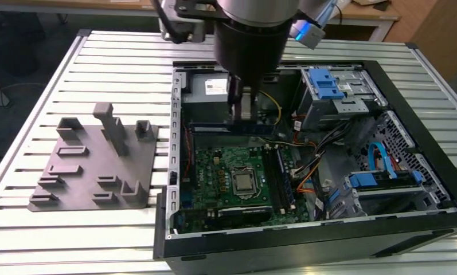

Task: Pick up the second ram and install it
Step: 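Pick up the second ram and move it above second insertion slot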

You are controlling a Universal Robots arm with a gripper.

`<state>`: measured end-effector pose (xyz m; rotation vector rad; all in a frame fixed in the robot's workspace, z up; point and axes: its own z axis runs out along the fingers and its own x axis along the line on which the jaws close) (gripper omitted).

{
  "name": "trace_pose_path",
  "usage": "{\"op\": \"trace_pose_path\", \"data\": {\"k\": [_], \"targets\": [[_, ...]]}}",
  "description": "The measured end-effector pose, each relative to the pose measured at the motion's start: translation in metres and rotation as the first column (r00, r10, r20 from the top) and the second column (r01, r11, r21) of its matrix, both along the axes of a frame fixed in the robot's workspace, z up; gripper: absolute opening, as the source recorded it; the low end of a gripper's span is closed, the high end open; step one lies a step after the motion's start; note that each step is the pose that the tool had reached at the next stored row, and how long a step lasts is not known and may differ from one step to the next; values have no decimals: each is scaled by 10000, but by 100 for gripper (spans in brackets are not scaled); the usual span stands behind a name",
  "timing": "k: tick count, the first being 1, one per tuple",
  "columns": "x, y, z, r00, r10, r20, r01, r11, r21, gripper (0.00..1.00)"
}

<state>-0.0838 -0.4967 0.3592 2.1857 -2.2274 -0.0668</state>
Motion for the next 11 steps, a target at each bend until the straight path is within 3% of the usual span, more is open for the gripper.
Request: {"op": "trace_pose_path", "data": {"k": [4, 11], "targets": [[177, 1, -73, 10000, 0, -5, 0, 10000, 0, 13], [328, 1, -201, 10000, -1, -5, 1, 10000, 0, 13]]}}
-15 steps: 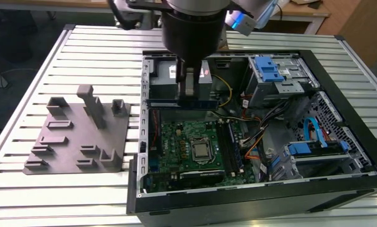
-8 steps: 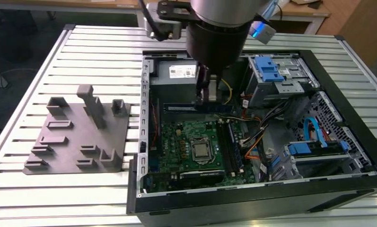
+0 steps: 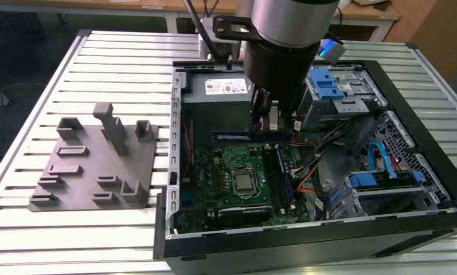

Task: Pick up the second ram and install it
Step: 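Pick up the second ram and move it above second insertion slot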

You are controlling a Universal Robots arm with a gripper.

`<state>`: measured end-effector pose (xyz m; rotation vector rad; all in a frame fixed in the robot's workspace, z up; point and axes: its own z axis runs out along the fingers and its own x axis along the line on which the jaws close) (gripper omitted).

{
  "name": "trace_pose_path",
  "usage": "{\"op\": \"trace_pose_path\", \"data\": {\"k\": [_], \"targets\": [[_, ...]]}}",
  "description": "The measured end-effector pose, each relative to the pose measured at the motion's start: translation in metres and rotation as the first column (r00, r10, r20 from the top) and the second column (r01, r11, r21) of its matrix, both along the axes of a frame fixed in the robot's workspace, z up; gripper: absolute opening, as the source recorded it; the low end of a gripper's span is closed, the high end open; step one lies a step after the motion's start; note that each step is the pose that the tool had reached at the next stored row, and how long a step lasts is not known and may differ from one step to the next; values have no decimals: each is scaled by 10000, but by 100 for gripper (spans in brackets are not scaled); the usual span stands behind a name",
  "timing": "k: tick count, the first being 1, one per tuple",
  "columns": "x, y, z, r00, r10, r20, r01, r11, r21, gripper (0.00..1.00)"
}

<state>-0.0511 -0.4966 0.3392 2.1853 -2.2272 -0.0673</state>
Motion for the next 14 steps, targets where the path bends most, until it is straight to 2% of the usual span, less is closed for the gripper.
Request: {"op": "trace_pose_path", "data": {"k": [3, 14], "targets": [[41, 0, -54, 10000, 1, 0, -1, 10000, 0, 13], [44, 0, -255, 10000, 0, 0, 0, 10000, 0, 13]]}}
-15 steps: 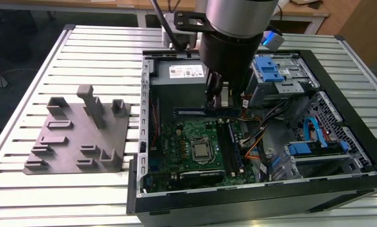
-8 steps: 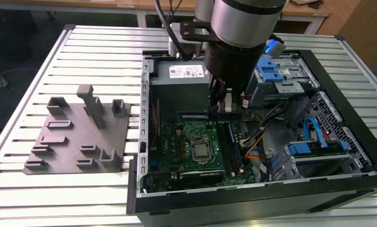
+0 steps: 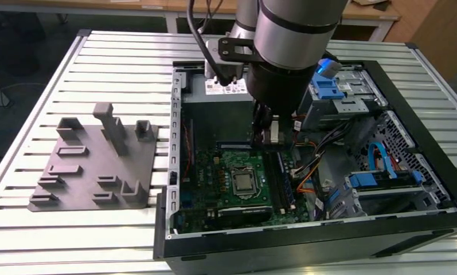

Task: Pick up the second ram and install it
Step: 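Pick up the second ram and move it above second insertion slot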

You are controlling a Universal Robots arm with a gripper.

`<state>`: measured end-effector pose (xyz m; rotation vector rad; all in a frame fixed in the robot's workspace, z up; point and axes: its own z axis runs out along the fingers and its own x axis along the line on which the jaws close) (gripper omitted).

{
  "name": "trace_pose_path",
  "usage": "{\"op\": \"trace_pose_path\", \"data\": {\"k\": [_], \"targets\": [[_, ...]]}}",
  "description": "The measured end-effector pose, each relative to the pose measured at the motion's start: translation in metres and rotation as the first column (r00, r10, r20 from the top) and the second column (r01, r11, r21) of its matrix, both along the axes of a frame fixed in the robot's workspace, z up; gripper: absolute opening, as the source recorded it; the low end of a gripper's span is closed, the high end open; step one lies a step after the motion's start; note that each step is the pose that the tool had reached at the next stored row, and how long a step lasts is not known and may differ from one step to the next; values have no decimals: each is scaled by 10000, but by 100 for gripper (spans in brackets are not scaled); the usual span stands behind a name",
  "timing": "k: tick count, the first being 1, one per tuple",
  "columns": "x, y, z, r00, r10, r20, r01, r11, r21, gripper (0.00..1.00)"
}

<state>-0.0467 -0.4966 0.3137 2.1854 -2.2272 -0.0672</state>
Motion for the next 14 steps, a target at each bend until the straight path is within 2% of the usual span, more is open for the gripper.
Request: {"op": "trace_pose_path", "data": {"k": [9, 14], "targets": [[0, 0, -159, 10000, 0, 0, 0, 10000, 1, 13], [0, 0, -159, 10000, -1, -1, 1, 10000, -1, 13]]}}
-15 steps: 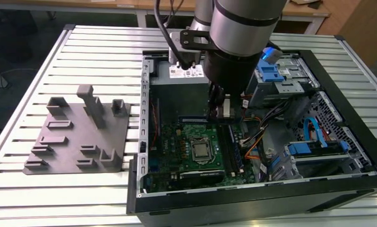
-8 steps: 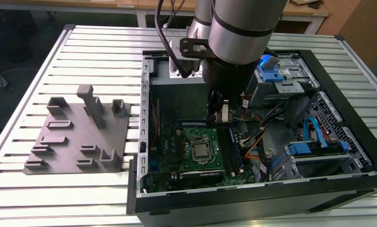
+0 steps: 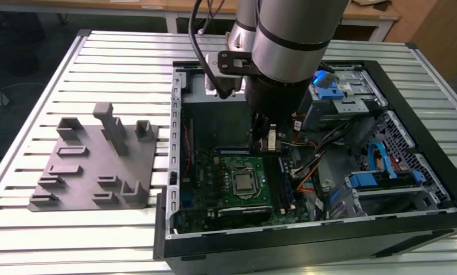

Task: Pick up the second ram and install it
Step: 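Pick up the second ram and move it above second insertion slot, then insert the second ram into the second slot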

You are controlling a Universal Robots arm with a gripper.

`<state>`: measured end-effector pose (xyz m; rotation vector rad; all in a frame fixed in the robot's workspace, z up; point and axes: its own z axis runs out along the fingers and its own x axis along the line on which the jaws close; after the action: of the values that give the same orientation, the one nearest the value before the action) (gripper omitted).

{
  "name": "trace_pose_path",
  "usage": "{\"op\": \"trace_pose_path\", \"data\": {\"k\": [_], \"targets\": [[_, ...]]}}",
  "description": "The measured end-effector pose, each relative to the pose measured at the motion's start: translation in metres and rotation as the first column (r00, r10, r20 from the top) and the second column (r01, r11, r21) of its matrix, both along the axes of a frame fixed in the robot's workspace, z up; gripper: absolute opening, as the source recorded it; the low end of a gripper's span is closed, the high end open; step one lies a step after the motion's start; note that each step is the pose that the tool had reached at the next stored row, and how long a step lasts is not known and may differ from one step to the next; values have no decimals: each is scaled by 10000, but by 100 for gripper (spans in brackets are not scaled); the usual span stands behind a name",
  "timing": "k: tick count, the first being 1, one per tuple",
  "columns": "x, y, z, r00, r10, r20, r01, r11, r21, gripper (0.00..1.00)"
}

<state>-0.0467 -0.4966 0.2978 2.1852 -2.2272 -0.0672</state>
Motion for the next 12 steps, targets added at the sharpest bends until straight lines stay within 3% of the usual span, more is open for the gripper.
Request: {"op": "trace_pose_path", "data": {"k": [9, 12], "targets": [[0, 0, -2, 10000, 35, 1, -35, 10000, 1, 13], [0, 0, -4, 9986, 528, 1, -528, 9986, 2, 13]]}}
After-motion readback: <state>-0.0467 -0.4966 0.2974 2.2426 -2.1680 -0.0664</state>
